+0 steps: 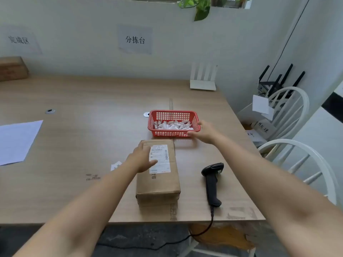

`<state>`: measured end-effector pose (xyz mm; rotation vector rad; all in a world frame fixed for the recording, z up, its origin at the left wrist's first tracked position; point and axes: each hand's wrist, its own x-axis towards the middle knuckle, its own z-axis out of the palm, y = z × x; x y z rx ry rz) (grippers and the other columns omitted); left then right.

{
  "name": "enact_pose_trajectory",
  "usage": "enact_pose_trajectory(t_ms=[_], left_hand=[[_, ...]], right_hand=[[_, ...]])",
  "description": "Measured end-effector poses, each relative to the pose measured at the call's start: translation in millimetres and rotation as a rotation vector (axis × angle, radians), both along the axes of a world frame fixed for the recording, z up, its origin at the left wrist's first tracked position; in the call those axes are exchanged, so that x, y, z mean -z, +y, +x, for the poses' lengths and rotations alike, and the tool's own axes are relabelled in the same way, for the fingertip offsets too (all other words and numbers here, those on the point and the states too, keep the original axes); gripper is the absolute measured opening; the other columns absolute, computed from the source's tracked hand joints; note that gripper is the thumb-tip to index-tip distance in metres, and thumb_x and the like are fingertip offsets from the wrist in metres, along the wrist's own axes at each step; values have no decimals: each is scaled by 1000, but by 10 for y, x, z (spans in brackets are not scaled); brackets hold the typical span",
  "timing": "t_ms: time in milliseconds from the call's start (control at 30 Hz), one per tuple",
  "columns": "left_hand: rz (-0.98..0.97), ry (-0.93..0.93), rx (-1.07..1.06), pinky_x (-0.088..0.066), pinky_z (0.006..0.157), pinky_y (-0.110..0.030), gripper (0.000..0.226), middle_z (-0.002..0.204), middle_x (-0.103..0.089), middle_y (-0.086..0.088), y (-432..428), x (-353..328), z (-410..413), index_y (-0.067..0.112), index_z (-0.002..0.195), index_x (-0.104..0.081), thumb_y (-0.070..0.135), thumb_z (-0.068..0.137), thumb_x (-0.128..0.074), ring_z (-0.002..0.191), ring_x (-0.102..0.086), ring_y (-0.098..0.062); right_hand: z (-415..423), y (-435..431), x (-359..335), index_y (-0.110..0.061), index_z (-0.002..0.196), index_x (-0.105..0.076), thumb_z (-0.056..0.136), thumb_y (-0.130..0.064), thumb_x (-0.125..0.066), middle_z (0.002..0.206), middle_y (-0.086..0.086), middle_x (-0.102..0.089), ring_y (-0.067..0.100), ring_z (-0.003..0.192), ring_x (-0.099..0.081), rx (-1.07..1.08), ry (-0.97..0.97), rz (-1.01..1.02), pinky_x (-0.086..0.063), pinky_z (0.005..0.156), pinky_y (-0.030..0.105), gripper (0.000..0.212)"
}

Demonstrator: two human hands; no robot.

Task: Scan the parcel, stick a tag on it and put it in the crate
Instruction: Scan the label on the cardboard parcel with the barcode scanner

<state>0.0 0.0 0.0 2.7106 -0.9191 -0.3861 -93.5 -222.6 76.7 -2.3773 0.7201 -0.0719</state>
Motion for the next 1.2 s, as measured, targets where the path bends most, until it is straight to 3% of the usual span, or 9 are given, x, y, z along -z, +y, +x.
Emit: enact_pose_trajectory(t_ms=[167,333,433,533,700,833,933,1067,1200], left_hand=[[241,118,71,-8,118,-48,101,156,13,-17,19,266,-116,12,146,-4,61,74,-56,144,7,-35],[178,200,29,9,115,-48,119,151,29,-19,-6,399,-189,15,145,11,68,66,-60,138,30,-35],[82,240,-35,10,115,-48,126,149,33,-20,6,451,-235,21,145,12,68,58,-67,136,33,-36],[-47,276,-125,2,116,-49,129,149,33,-18,18,511,-250,30,145,6,65,50,-74,139,25,-37],[-231,280,-219,-11,116,-46,124,155,12,-16,67,591,-254,25,143,-8,58,47,-79,144,8,-31],[-397,315,-293,-22,114,-42,117,145,-22,-14,138,609,-225,17,139,-15,46,49,-84,139,-19,-28],[-464,402,-369,-26,114,-42,125,146,-26,-13,212,653,-166,16,144,-5,40,50,-86,137,-24,-27],[-553,567,-375,-28,114,-42,129,150,-27,-8,298,696,-119,22,146,-3,39,49,-86,135,-32,-23],[-661,743,-343,-34,99,-27,122,146,-32,6,361,723,-137,30,145,-1,33,57,-84,118,-40,-8]], right_hand=[[-261,87,467,-6,116,-54,79,-39,-65,122,14,-60,30,110,-56,84,236,-109,-45,84,33,51],[-542,57,849,-6,72,-57,79,-23,-58,95,17,-65,31,89,-60,95,506,-160,-42,64,27,19],[-652,39,1040,-4,103,-59,81,-28,-57,107,14,-64,31,99,-60,144,622,-134,-43,67,27,32],[-716,65,1220,-2,116,-52,82,-37,-60,123,15,-57,31,109,-57,223,668,-90,-48,78,33,50],[-850,186,1463,0,132,-23,81,-26,-66,130,20,-51,37,114,-54,478,442,72,-48,88,43,72],[-918,242,1585,1,124,-31,76,-24,-70,127,22,-52,39,110,-54,603,354,202,-49,84,42,66],[-829,335,1598,2,121,-39,75,-27,-68,118,20,-56,36,103,-56,624,205,397,-47,78,39,61],[-605,518,1425,-5,115,-40,80,-21,-59,95,10,-56,25,85,-55,502,-75,631,-49,73,39,43],[-437,727,1252,-7,109,-43,79,-10,-56,90,4,-54,14,78,-54,282,-156,638,-43,59,27,33]])
